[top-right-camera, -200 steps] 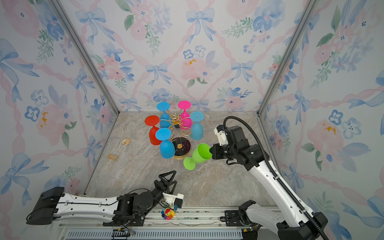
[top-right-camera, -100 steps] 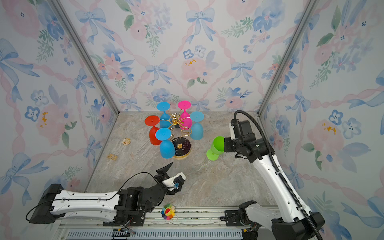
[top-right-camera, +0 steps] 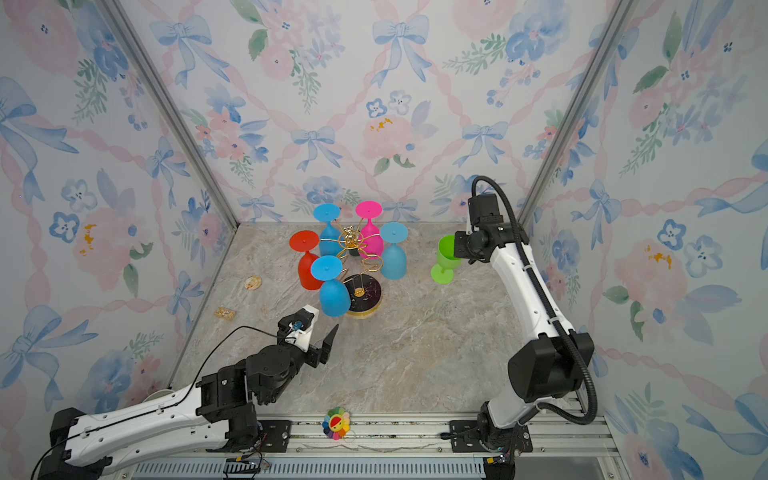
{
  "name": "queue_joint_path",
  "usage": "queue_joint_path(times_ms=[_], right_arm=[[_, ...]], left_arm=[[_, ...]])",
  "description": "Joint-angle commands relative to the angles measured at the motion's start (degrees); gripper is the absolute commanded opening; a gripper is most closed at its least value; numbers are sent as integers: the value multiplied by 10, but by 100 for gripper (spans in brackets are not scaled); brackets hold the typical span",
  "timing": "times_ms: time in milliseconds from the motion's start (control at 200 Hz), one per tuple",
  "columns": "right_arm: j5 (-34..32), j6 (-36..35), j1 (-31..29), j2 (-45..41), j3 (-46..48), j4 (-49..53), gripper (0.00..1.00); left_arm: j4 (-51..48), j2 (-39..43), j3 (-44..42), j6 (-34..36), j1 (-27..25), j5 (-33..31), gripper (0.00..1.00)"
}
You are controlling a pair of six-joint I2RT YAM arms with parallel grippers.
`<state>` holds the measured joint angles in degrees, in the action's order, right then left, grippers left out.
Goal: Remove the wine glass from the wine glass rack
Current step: 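Carry the upright lime green glass with the right gripper beyond the rack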
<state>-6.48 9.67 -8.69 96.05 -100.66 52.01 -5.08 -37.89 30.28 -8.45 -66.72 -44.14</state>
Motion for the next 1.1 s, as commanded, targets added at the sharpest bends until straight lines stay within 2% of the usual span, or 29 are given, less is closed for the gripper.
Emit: queue_joint_path(times_ms=[0, 170, 355, 420, 745, 1095], right_arm=[[-1, -11, 3, 73, -82, 4, 0], [6, -18, 4, 196, -235, 36, 0], [23, -19, 3, 342, -465, 124, 0], [31, -18, 2, 376, -512, 132, 0], [53, -7, -5, 386, -448, 65, 0], [58, -13, -30, 397, -437, 44, 0]], left_arm=[[-33, 13, -10, -58, 34, 24, 85], [-52, 29, -10, -80, 72, 28, 85], [-88, 32, 7, -94, 115, 21, 85], [-90, 44, 11, -89, 129, 28, 85], [-95, 63, 21, -77, 194, 68, 86], [-95, 70, 18, -80, 199, 76, 86]])
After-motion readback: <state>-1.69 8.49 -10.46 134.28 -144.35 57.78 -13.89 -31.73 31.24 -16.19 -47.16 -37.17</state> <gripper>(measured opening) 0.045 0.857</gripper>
